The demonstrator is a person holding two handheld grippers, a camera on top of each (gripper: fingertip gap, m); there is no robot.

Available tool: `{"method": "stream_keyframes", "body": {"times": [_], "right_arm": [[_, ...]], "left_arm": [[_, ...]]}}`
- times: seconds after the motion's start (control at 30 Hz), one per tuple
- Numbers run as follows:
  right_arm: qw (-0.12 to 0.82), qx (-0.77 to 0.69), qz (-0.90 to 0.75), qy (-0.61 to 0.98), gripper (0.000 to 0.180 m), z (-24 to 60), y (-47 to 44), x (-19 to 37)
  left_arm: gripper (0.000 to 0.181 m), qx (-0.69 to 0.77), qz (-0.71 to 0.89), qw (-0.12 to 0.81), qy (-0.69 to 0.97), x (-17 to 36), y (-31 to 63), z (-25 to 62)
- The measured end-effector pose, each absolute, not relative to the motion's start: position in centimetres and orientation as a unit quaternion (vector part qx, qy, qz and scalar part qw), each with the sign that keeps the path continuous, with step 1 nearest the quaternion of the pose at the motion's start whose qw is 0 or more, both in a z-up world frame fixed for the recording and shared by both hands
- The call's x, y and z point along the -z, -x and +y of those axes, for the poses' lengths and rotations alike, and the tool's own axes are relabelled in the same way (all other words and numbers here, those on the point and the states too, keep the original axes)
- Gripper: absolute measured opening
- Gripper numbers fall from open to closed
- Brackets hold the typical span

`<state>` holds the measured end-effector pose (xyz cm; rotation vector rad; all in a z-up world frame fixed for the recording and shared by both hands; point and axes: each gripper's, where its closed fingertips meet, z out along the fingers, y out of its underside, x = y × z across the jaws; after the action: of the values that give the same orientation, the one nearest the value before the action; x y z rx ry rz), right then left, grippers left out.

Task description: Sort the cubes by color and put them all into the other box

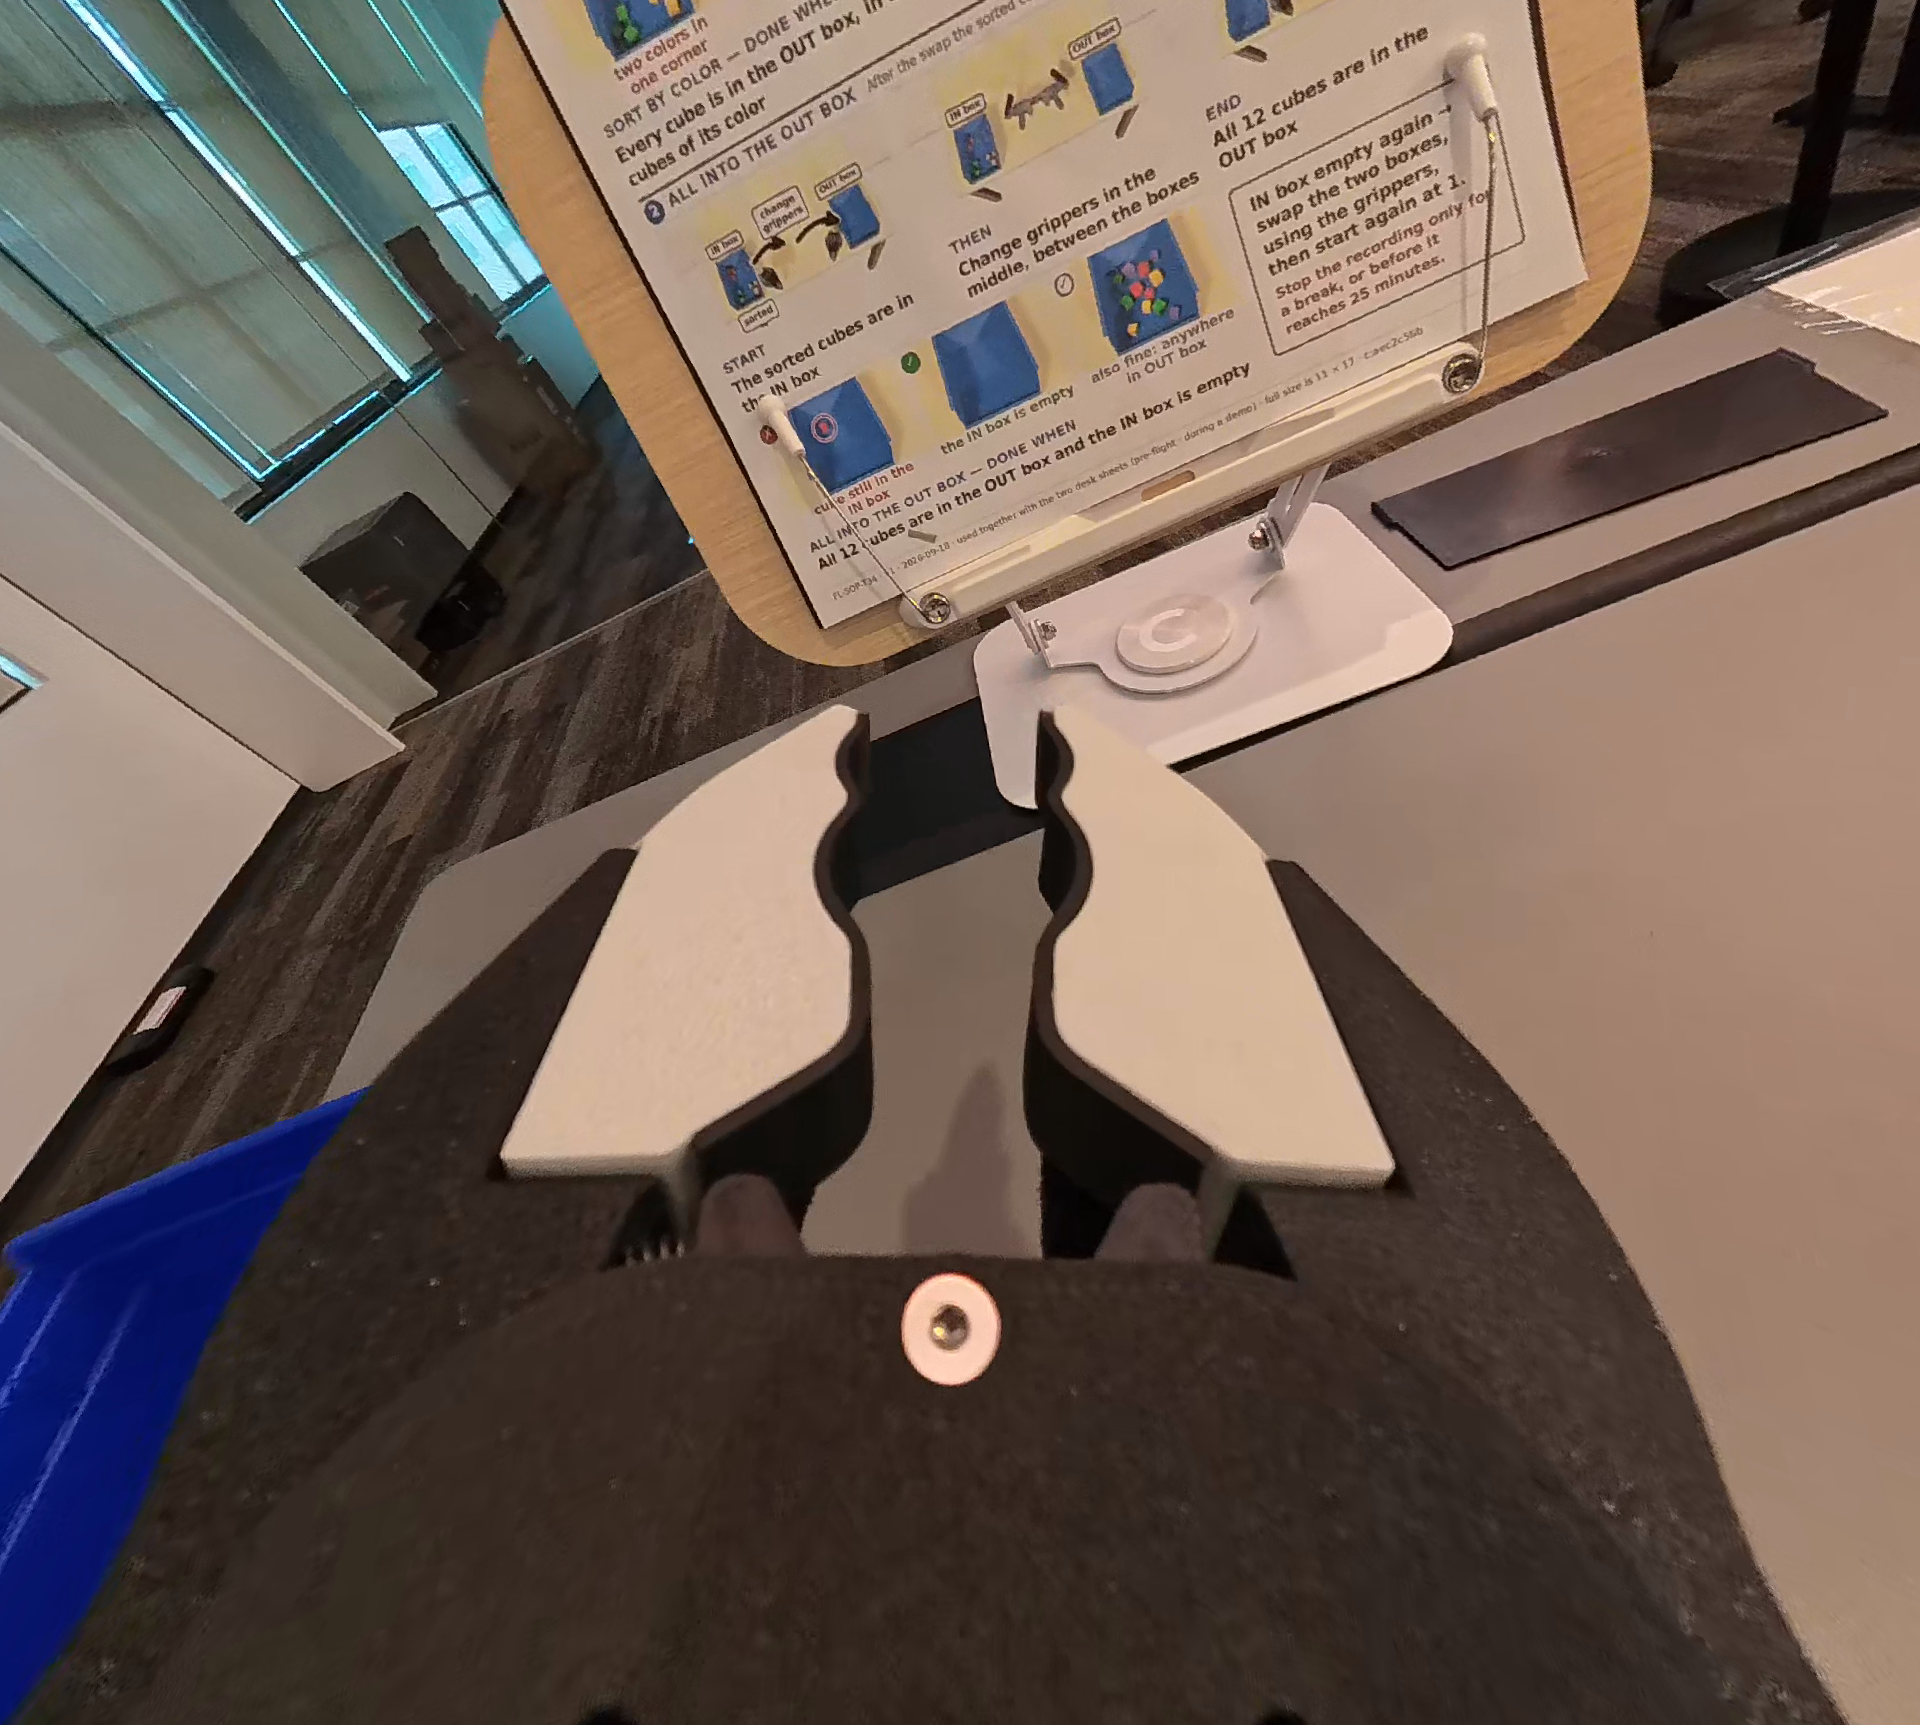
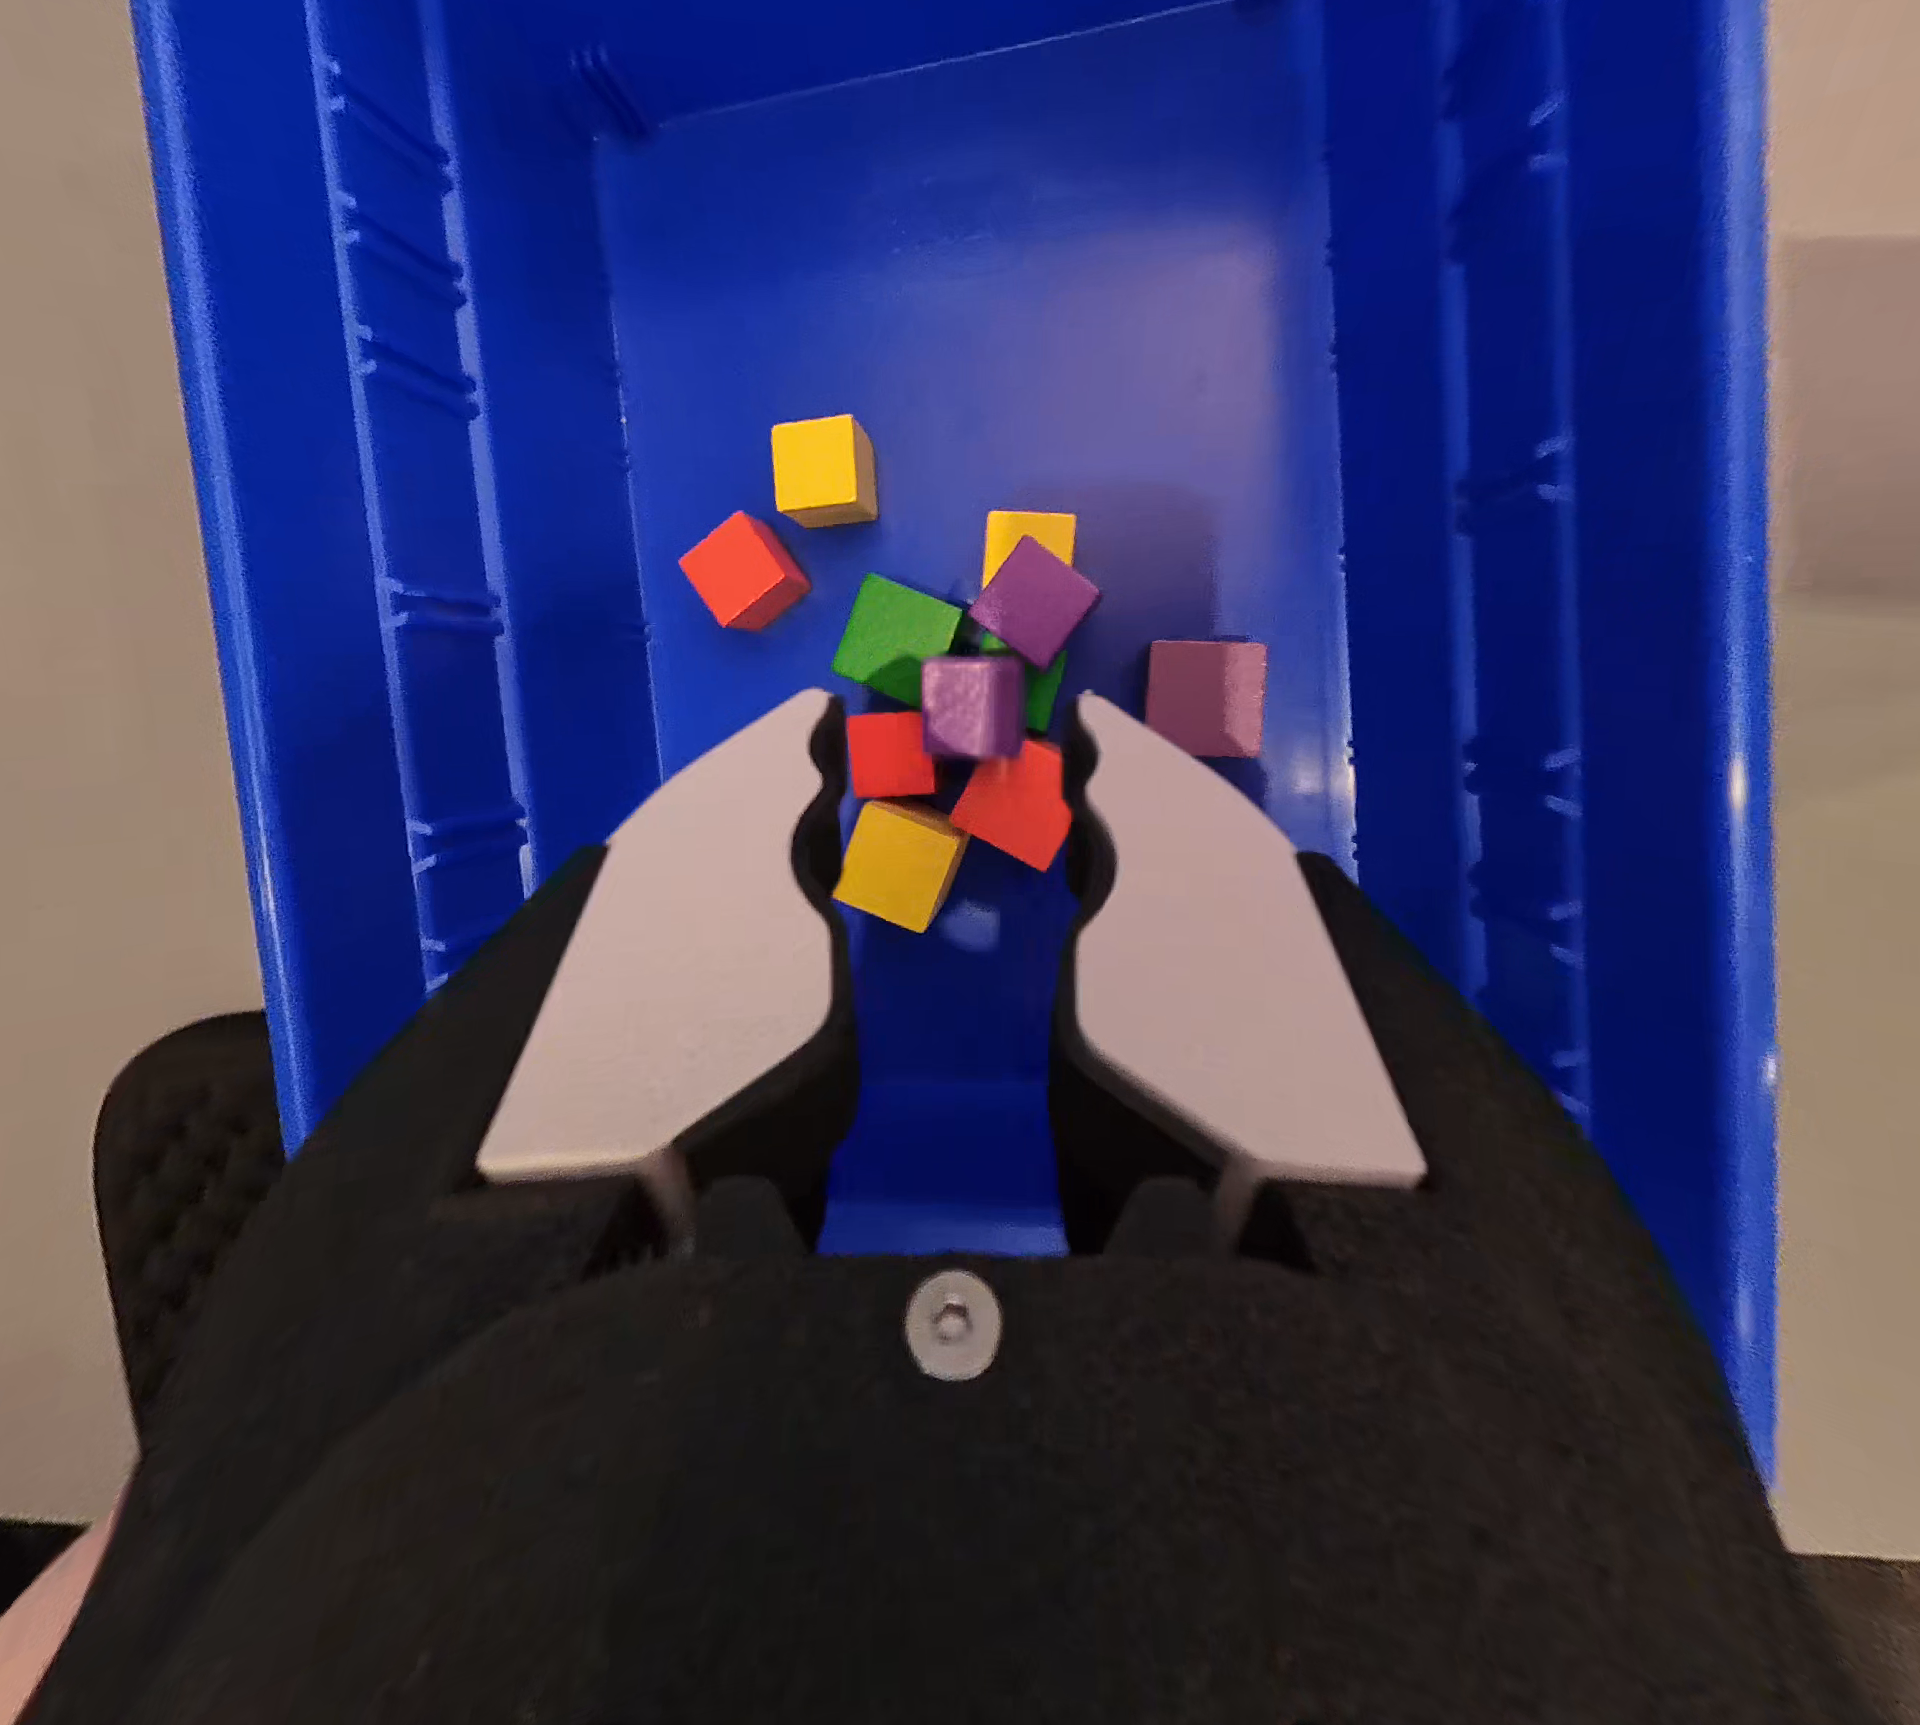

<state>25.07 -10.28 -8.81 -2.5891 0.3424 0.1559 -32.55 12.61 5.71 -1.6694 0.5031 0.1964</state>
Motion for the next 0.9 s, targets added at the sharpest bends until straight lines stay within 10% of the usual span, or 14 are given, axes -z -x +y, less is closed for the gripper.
{"method": "stream_keyframes", "body": {"times": [0.67,0.9], "right_arm": [[0.55,-0.187,-0.145,0.801,0.047,-1.6,-6.4,-10.0],[0.502,-0.309,-0.29,0.754,0.047,-1.7,5.8,-11.2]], "left_arm": [[0.023,-0.025,0.171,0.662,0.729,-14.1,48.0,8.5],[0.014,-0.014,0.343,0.521,0.781,-6.3,60.4,5.8]]}}
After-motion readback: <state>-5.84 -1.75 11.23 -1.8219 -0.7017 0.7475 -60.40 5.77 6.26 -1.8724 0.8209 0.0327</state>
